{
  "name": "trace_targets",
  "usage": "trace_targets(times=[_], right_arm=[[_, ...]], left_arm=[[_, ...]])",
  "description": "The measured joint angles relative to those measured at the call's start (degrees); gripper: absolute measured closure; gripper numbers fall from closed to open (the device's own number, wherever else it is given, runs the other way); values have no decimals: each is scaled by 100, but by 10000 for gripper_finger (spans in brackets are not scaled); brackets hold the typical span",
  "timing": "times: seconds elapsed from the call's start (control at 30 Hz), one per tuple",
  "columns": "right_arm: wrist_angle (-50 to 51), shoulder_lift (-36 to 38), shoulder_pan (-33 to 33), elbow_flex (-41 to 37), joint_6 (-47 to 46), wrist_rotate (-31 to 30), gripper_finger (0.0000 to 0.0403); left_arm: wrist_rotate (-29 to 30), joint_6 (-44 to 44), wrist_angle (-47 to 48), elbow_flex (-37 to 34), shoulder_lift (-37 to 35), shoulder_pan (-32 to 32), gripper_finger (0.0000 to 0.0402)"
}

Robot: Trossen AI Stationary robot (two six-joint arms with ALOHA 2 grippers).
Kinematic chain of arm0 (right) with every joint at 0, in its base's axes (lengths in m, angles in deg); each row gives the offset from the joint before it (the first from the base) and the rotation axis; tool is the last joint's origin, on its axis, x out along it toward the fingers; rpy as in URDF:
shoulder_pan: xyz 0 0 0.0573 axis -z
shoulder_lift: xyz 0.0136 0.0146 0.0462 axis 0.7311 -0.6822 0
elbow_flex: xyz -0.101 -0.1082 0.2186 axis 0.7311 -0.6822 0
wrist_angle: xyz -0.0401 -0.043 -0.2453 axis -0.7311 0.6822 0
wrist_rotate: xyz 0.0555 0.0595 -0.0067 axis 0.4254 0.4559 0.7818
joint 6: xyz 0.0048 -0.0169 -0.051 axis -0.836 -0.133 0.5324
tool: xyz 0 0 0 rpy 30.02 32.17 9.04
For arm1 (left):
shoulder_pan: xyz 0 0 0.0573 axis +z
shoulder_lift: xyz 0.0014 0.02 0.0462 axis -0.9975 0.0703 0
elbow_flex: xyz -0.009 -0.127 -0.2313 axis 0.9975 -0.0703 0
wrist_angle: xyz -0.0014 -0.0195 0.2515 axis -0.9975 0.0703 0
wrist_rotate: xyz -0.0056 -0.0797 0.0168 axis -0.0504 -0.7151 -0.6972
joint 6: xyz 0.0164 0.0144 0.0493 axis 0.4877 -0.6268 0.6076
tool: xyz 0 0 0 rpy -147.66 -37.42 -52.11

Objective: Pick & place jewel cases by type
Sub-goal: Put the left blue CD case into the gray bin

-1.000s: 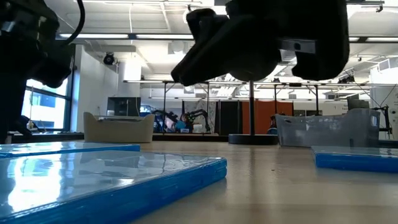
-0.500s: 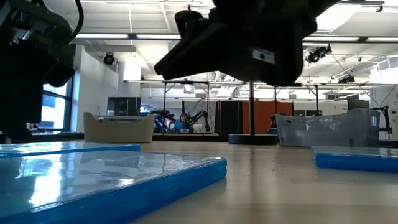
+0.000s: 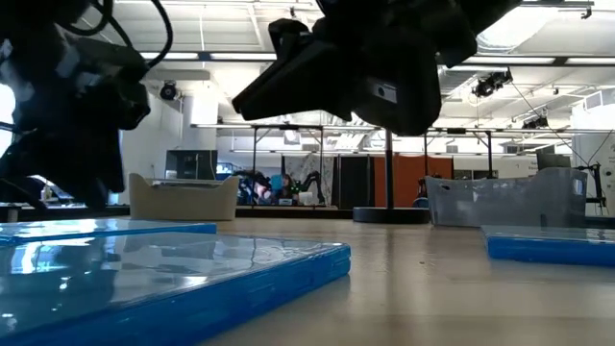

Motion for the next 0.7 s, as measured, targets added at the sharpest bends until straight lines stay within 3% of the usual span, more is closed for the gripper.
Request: trace_targets(times=[0.13, 0.37, 0.53, 0.7], right_arm=[[-17, 0, 0, 0, 110, -117, 315], [-720, 0, 0, 1, -17, 293, 316], [-709, 0, -2, 2, 740, 58, 315], [-659, 0, 9, 2, 855, -160, 315]], left_arm=[[-48, 223, -44, 2, -137, 172, 234], [-191, 486, 410, 0, -275, 218, 234], [-399, 479, 523, 2, -275, 216, 234], [-627, 517, 517, 2, -275, 216, 234]])
